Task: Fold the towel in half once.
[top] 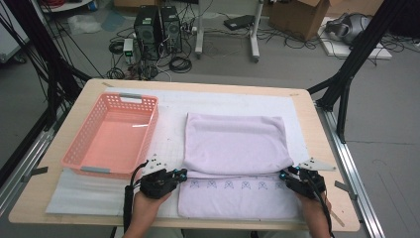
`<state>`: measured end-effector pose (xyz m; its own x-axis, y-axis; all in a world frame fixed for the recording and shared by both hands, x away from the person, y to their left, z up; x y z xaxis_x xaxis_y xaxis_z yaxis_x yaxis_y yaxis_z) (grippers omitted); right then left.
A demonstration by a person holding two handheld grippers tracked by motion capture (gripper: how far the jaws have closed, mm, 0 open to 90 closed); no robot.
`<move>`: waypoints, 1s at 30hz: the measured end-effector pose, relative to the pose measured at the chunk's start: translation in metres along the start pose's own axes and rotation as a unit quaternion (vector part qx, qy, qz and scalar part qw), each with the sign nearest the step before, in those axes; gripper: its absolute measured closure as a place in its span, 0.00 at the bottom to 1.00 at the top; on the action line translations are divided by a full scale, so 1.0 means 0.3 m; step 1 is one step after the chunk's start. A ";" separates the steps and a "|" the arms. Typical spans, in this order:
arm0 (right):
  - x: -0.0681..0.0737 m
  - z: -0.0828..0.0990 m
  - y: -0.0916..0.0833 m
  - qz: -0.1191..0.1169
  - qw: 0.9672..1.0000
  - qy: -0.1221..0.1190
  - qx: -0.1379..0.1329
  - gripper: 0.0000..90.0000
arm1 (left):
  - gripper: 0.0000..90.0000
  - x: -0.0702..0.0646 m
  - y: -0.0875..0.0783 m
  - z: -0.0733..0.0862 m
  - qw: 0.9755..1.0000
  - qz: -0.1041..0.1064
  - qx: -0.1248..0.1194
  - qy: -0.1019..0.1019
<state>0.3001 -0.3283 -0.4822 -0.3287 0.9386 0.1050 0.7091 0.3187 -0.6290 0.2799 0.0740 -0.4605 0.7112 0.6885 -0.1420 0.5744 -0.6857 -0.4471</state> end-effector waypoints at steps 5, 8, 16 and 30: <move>0.011 0.004 -0.014 -0.002 0.999 -0.034 0.006 0.96 | 0.97 -0.007 -0.010 0.013 1.000 0.003 0.003 -0.002; 0.016 0.012 -0.047 -0.015 0.999 -0.032 0.003 0.96 | 0.97 -0.016 -0.029 0.019 1.000 0.007 0.001 -0.004; 0.034 0.057 -0.177 -0.051 0.998 -0.034 -0.003 0.96 | 0.97 -0.061 -0.085 0.045 1.000 0.017 0.000 -0.001; 0.072 0.171 -0.294 -0.056 0.998 -0.041 0.008 0.92 | 0.89 -0.114 -0.154 0.132 1.000 0.005 0.011 -0.020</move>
<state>0.1984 -0.3428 -0.4640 -0.4550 0.8833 0.1124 0.6557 0.4178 -0.6289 0.2129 0.0914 -0.4701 0.7004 0.6904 -0.1812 0.5576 -0.6877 -0.4649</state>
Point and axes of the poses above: each handheld gripper's, and its own axes: y roughly forward along the jaws, z roughly out of its underside, x roughly to its left, the point moved 5 cm from there along y, roughly forward along the jaws, and after that the axes turned 9 degrees about y, right-handed, at the moved point
